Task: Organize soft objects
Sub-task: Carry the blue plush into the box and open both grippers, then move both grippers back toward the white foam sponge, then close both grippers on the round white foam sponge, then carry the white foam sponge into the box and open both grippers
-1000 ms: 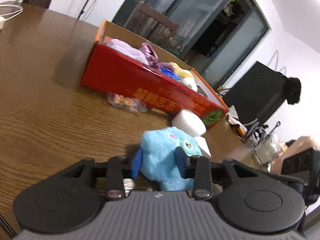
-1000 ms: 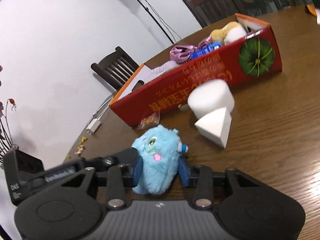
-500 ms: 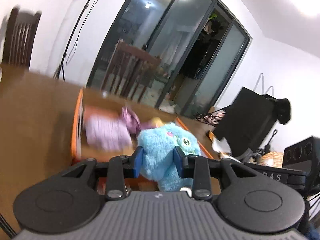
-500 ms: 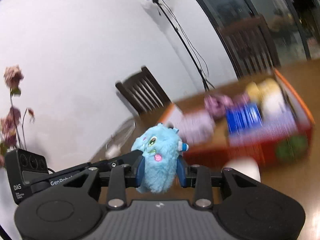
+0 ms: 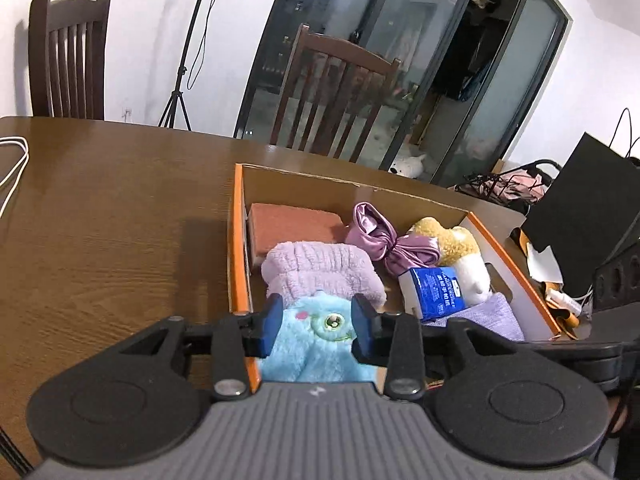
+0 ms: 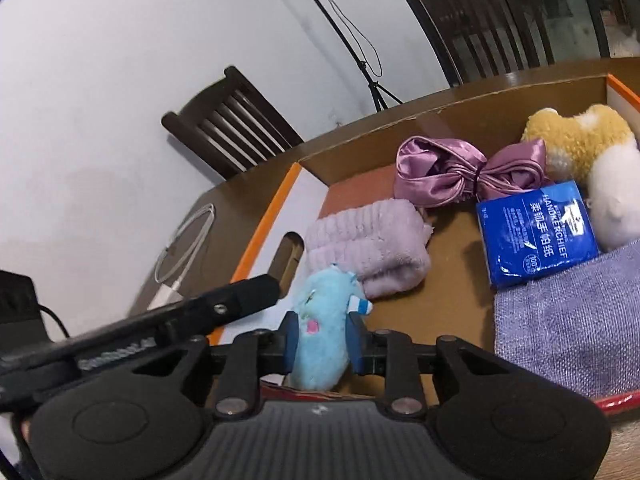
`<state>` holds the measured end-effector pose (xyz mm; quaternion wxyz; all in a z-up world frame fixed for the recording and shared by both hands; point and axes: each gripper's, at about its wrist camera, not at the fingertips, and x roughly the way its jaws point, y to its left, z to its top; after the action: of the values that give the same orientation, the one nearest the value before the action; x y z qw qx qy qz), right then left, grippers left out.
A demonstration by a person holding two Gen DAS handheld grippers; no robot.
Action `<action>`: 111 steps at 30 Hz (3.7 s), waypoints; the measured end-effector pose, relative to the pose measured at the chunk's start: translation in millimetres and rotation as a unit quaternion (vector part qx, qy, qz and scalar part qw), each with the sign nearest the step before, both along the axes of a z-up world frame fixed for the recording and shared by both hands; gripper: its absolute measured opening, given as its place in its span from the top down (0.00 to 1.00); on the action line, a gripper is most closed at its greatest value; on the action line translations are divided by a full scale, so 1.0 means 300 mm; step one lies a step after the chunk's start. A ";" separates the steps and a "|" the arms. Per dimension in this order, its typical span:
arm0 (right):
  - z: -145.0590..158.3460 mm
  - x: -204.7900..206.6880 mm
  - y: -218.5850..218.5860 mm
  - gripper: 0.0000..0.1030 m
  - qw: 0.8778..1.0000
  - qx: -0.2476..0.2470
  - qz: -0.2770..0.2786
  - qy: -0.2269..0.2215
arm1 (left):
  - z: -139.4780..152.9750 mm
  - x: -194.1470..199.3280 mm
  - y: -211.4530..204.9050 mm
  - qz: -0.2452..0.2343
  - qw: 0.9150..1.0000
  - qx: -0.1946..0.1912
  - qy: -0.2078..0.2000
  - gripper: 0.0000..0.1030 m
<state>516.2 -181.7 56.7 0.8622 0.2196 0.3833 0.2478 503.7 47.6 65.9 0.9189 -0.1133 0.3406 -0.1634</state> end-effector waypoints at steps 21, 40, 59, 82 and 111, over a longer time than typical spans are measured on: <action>0.266 -0.328 -0.297 0.43 0.972 -0.143 -0.080 -0.167 | 0.228 -0.323 -0.032 0.001 0.990 0.069 -0.125 0.21; -0.041 -0.781 -0.280 0.35 0.976 -0.140 -0.050 -0.160 | -0.068 -0.726 -0.053 0.058 0.994 0.024 -0.090 0.20; -0.140 -0.431 -0.373 0.63 0.990 -0.019 -0.087 -0.107 | -0.149 -0.325 -0.329 -0.056 0.995 -0.067 -0.041 0.46; -0.200 -0.392 -0.374 0.79 0.991 0.013 -0.083 -0.101 | -0.209 -0.267 -0.351 -0.058 0.993 -0.101 -0.033 0.76; 0.085 -0.600 -0.279 0.79 0.983 0.032 -0.036 -0.179 | 0.109 -0.415 -0.205 -0.038 0.988 -0.129 -0.080 0.77</action>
<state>336.2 -265.4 82.3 0.9178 0.2127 0.2069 0.2638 379.2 -14.1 98.6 0.9140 -0.2045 0.2463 -0.2494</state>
